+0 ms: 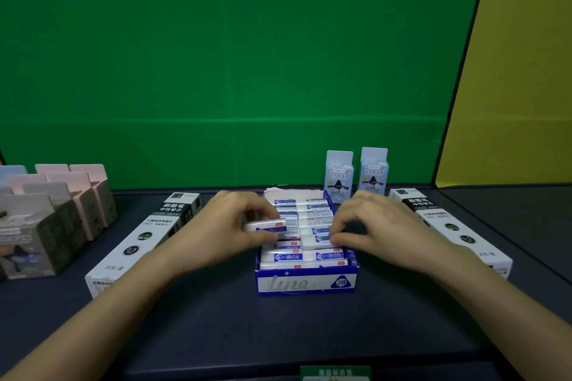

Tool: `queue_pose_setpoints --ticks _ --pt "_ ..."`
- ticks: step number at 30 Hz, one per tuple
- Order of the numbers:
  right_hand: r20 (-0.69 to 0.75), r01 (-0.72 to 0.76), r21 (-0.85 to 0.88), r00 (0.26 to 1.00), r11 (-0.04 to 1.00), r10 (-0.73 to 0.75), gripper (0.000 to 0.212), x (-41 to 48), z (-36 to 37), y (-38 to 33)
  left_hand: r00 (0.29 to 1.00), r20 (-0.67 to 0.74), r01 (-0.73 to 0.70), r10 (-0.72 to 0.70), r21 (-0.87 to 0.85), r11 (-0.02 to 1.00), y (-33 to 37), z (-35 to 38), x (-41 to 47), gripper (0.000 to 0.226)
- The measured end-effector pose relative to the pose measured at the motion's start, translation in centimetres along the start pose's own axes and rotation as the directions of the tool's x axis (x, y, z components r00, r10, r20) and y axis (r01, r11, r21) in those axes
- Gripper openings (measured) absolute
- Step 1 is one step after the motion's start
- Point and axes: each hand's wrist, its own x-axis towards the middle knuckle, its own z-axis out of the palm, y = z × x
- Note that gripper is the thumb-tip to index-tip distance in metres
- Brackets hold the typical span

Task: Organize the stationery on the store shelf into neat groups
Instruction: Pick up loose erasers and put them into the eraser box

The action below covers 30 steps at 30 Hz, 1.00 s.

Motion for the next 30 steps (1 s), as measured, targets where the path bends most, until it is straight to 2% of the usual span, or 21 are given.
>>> queue_pose_setpoints --ticks 6,11,19,25,30 --pt "0.006 0.022 -0.071 1.0 0.997 -0.021 0.022 0.9 0.0 -0.3 0.997 0.081 0.001 -0.003 0.03 1.0 0.9 0.6 0.5 0.024" --pt "0.01 0.017 -0.064 1.0 0.998 -0.017 0.023 1.1 0.2 -0.3 0.987 0.16 -0.025 0.009 0.103 0.994 0.9 1.0 0.8 0.027" --pt "0.013 0.05 -0.096 0.999 0.994 -0.049 0.024 1.1 0.2 -0.1 0.984 0.176 -0.004 -0.013 0.098 0.995 1.1 1.3 1.1 0.023" --pt "0.015 0.054 -0.098 0.999 0.994 -0.053 0.023 1.1 0.1 -0.1 0.979 0.2 0.009 -0.048 0.192 0.981 1.0 1.4 1.0 0.027" --pt "0.022 0.045 -0.095 0.999 0.994 -0.043 0.025 1.0 0.1 -0.3 0.987 0.156 0.003 -0.048 0.277 0.961 1.4 1.5 0.8 0.026"
